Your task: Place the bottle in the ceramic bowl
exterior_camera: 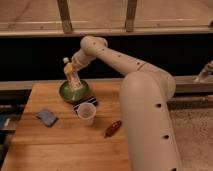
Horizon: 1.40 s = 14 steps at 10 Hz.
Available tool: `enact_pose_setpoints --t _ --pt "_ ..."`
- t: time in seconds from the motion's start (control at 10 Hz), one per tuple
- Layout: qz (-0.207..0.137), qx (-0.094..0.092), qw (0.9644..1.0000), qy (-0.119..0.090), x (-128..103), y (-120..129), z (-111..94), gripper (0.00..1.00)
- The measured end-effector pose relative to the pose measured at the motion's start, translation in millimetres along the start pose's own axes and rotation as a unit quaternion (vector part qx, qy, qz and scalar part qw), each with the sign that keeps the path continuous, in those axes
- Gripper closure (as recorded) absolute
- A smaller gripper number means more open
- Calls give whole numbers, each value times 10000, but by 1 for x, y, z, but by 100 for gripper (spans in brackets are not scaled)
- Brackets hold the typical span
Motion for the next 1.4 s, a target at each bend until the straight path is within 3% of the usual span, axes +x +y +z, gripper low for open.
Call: enact_pose_setpoints --t 0.8,1.4 --pt "36 -1 10000 -4 1 -3 -1 100" --pt "347 -595 9976 45 20 -25 34 100"
